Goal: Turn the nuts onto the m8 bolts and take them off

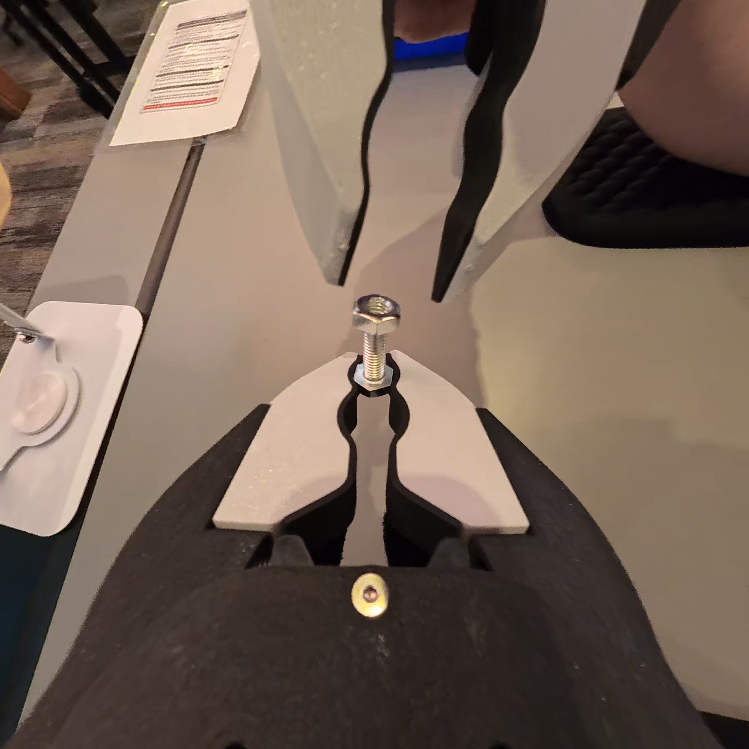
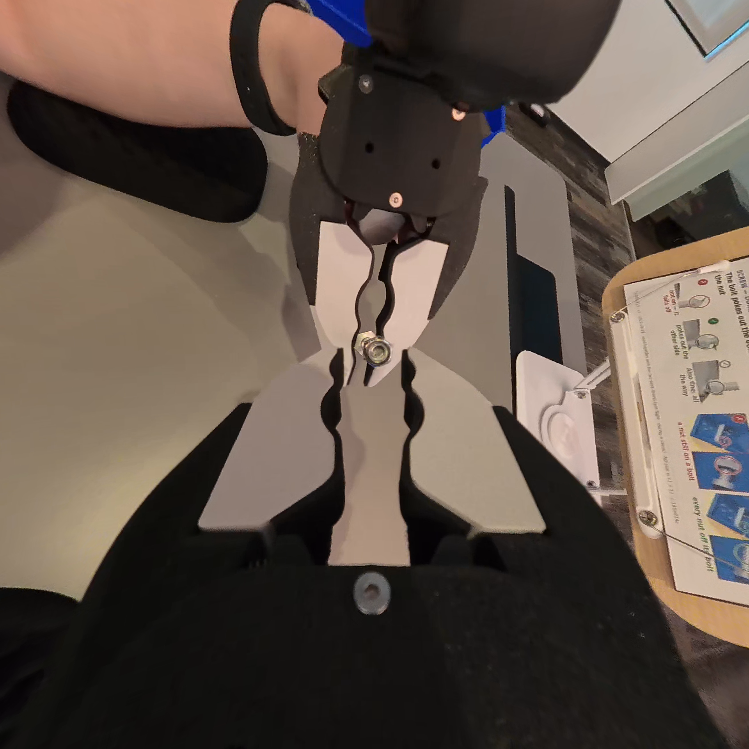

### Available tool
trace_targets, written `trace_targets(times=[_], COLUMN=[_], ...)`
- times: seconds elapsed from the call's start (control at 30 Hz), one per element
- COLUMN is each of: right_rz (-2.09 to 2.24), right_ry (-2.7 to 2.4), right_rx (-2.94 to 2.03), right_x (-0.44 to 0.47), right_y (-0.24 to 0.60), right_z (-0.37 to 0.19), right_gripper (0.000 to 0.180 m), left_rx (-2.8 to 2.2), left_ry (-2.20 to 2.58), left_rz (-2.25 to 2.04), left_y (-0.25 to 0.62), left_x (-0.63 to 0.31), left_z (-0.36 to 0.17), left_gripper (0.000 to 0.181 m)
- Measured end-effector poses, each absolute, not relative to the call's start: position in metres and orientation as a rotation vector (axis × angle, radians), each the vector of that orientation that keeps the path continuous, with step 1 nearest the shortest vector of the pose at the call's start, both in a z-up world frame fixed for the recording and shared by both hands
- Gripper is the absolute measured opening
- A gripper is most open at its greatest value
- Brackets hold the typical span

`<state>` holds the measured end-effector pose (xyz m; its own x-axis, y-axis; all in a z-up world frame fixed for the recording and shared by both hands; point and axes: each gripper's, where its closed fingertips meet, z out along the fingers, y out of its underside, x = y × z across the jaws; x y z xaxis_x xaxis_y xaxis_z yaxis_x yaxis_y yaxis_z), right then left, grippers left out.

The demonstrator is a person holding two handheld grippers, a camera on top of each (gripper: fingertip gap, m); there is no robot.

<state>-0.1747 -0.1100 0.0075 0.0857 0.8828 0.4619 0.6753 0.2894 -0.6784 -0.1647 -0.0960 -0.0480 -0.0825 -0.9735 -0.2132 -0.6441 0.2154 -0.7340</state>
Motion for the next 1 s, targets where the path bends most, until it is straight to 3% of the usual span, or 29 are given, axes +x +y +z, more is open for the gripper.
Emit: trace_targets(times=[0.17,0.27,1.0], right_rz=[0.277,0.291,0.597], right_ry=[-1.662,-1.677,-1.120], right_rx=[-1.478,-1.488,-1.807], right_x=[-0.178,-0.180,-0.192], right_y=[-0.107,-0.108,-0.063], right_z=[0.000,-0.004,0.019], right_gripper=[0.024,0.014,0.014], left_rx=[-1.490,-1.493,-1.621], left_ry=[1.838,1.837,1.525], left_rz=[-0.608,-0.591,-0.342], left_y=[-0.102,-0.101,-0.048], left_x=[-0.164,-0.164,-0.178], left_z=[-0.050,-0.051,-0.026], left_gripper=[0.010,0.010,0.010])
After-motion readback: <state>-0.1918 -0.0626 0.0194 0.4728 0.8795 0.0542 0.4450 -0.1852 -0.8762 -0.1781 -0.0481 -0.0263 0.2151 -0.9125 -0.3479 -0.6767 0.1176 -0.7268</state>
